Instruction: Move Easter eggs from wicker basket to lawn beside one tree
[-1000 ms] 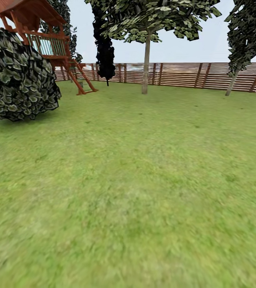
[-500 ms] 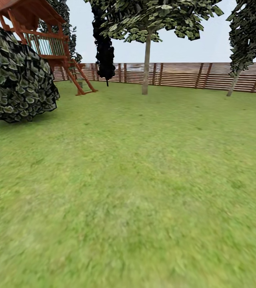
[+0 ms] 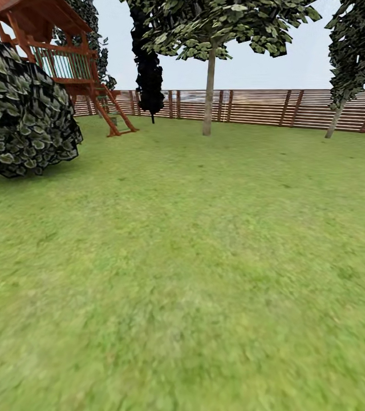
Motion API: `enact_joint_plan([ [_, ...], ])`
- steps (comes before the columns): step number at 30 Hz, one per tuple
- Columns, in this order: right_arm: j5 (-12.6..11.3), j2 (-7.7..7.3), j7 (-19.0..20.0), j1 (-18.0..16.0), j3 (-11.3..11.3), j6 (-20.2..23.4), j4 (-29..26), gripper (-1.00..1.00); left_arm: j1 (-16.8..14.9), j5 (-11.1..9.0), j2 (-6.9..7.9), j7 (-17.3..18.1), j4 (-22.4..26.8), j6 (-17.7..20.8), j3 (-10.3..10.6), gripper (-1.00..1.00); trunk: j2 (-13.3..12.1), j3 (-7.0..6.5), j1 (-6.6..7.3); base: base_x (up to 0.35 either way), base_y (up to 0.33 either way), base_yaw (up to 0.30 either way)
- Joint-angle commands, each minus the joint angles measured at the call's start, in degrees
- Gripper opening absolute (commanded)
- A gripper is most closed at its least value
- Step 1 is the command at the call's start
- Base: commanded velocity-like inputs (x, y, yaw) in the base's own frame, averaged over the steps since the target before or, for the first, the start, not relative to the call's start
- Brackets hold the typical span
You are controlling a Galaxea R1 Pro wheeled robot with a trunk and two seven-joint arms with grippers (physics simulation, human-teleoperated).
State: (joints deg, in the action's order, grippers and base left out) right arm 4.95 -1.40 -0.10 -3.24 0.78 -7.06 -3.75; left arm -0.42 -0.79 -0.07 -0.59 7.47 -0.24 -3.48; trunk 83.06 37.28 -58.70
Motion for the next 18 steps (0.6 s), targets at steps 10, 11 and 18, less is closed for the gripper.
enact_joint_plan([
  [10,0.50,-0.04,-0.02,-0.05,0.02,-0.15,0.06,1.00,-0.02,-0.08,-0.02,-0.01,0.00,-0.03,-0.31,1.00,0.02,0.05,-0.02,0.272,0.000,0.000],
  [11,0.50,-0.03,-0.02,-0.03,0.02,-0.15,0.06,1.00,-0.02,-0.08,-0.02,0.00,0.00,-0.03,-0.32,1.00,0.02,0.05,-0.02,0.271,0.000,0.000],
  [18,0.54,-0.01,0.01,-0.02,0.02,-0.15,0.06,1.00,-0.02,-0.02,-0.02,0.02,0.00,-0.03,-0.30,1.00,0.02,0.05,-0.02,0.301,0.000,0.000],
])
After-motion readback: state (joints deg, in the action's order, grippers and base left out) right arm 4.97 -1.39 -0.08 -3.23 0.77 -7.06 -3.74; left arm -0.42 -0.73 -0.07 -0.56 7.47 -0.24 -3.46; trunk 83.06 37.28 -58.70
